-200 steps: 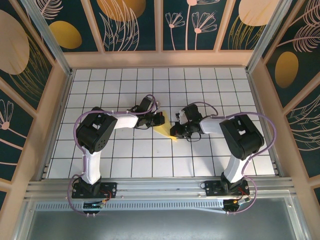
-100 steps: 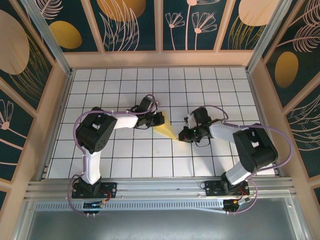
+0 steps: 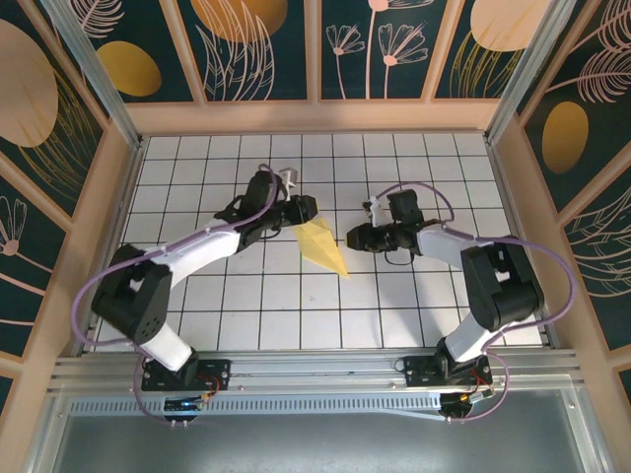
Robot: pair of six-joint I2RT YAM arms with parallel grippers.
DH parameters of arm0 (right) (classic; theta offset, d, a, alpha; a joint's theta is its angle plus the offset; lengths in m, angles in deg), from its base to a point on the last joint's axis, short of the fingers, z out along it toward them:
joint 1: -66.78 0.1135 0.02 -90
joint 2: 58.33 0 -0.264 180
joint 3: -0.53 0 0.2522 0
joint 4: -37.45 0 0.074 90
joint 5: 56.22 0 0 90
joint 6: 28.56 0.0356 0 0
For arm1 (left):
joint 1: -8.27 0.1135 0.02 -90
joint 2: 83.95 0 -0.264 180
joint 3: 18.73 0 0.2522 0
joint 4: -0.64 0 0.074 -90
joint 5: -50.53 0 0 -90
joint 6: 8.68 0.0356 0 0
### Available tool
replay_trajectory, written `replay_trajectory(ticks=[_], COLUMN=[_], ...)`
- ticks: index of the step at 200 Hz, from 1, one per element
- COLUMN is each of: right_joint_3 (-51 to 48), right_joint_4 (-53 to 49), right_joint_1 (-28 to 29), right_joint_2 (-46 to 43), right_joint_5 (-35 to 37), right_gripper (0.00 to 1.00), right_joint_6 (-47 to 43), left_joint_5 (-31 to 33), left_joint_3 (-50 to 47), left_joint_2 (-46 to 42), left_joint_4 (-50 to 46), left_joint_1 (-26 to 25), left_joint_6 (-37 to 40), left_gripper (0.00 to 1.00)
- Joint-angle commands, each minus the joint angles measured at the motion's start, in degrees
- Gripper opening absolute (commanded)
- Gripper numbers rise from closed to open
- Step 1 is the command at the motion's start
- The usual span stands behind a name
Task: Fold a paper plane with a square sheet of paper (fold left side to right side)
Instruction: Fourth fold the wing at the center of the table.
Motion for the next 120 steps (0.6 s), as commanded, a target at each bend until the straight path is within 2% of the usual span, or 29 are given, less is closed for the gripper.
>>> replay_trajectory(ticks=[1, 61, 120], right_joint_3=[2.62, 6.96, 10.42], right_joint_4=[2.98, 4.70, 4.52], right_joint_1=[0.60, 2.50, 3.07], right_joint_2=[3.89, 11.27, 15.79], right_joint_5=[-1.20, -4.33, -5.56], right_gripper=[0.32, 0.31, 0.26], right_joint_6=[-3.85, -6.32, -5.81], left_joint_5=[3.94, 8.62, 10.52], left_joint_3=[-6.12, -16.52, -18.12], left_joint_2=[-3.33, -10.38, -11.51], left_joint_4=[-0.58, 2.83, 1.79], left_joint_1=[0.72, 0.72, 0.72], left_joint_6=[-2.78, -8.29, -8.85], left_gripper=[0.37, 0.45, 0.46])
